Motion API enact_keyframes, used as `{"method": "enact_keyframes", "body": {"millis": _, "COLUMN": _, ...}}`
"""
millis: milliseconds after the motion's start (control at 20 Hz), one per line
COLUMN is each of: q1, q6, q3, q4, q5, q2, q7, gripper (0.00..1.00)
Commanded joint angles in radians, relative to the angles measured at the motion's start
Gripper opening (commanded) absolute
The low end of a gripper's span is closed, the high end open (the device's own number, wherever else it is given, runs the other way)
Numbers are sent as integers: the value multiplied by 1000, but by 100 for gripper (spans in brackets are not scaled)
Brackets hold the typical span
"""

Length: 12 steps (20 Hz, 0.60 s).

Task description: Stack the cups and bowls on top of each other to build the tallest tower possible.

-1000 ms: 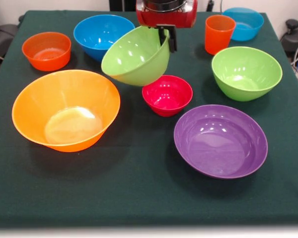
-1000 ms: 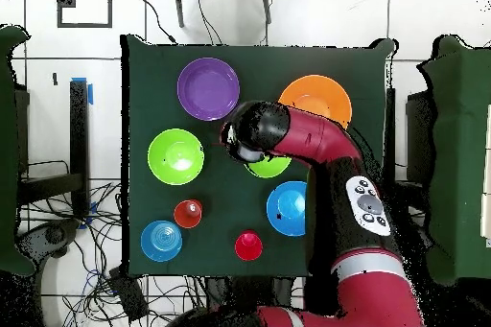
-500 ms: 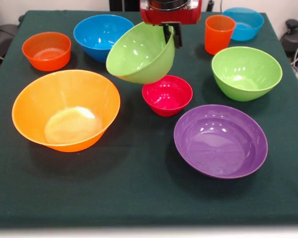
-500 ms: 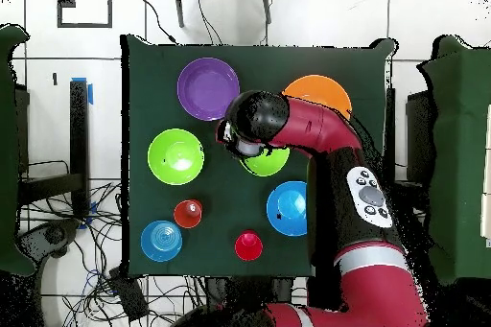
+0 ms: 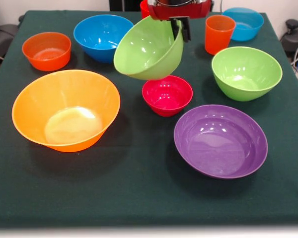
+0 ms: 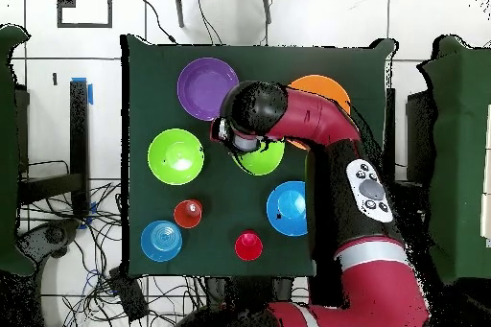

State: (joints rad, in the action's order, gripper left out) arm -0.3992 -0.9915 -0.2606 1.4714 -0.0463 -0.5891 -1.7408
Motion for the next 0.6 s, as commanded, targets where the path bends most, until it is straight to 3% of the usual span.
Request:
{"method": "enact_keyframes", "body": {"millis": 50, "q1": -21, "q6": -137, "q3": -95, "q4": -80, "q5": -54, "q2": 57, "q7": 155, "gripper": 0}}
{"method": "enact_keyframes", "body": {"millis": 600, "q1": -60, "q6": -227, "q3": -119, "q4": -182, "q5": -100, "q2": 98, "q7": 218, "gripper": 0}}
